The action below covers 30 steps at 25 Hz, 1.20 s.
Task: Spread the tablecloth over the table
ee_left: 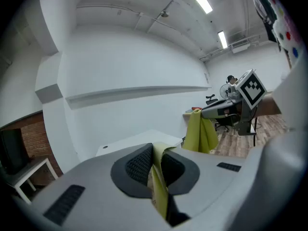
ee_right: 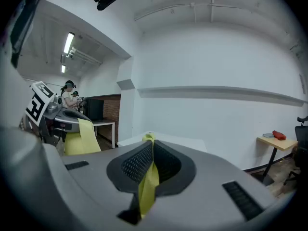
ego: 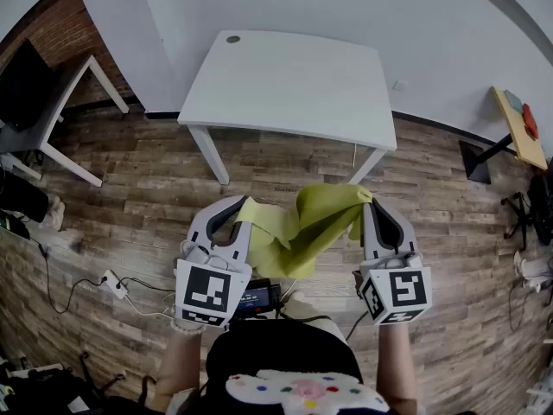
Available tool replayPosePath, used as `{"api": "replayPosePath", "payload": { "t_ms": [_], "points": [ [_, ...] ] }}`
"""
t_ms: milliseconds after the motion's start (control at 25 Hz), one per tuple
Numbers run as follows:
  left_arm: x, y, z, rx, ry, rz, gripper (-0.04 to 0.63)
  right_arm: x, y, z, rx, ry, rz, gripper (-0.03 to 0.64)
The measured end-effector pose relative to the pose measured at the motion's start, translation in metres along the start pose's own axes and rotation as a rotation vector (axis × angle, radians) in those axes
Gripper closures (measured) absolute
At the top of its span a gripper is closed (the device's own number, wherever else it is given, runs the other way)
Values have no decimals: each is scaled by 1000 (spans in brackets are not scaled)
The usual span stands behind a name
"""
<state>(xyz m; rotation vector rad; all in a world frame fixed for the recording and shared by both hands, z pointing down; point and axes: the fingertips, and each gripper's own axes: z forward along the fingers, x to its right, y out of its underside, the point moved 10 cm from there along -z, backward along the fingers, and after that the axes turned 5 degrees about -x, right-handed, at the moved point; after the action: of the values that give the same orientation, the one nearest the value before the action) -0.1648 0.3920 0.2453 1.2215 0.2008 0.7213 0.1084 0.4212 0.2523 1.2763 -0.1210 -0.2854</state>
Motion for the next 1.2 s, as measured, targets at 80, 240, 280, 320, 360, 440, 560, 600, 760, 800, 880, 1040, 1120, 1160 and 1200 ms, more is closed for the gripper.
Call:
{"api": "replayPosePath", "payload": {
  "t_ms": [80,240,280,320,360,440,560,600,760,800,880,1040,1120,1160,1200],
  "points": [
    [-1,-1,1,0,-2,2,580,1,-1,0,4,3,1,581],
    [1,-4,1,2,-5,8,580,4,-1,0,9,8,5,581],
    [1,-5,2,3,-6,10,580,5,-2,0,12,6,3,581],
    [2,-6,2,4,-7,11,580,6,-2,0,13,5,3,581],
    [2,-7,2,4,-9,12,580,6,-3,0,13,6,5,581],
    [4,-9,3,7,-11,14,580,8,-4,-1,14,13,9,581],
    [7,-15,5,15,-13,16,580,19,-7,-1,37,25,2,581],
    [8,-17,6,19,-14,16,580,24,-9,-1,51,28,-5,581],
    [13,-24,11,31,-17,13,580,41,-23,-3,97,47,-59,581],
    [16,-26,13,33,-18,11,580,45,-26,-4,106,49,-63,581],
    [22,-29,16,33,-22,11,580,55,-30,-7,126,47,-55,581],
    [36,-39,26,26,-43,20,580,79,-35,-15,175,36,-22,581],
    [42,-43,29,21,-53,15,580,87,-36,-17,191,25,-11,581],
    [44,-44,30,18,-57,12,580,91,-35,-18,192,21,-9,581],
    [47,-46,30,16,-60,11,580,94,-34,-19,191,18,-9,581]
  ]
}}
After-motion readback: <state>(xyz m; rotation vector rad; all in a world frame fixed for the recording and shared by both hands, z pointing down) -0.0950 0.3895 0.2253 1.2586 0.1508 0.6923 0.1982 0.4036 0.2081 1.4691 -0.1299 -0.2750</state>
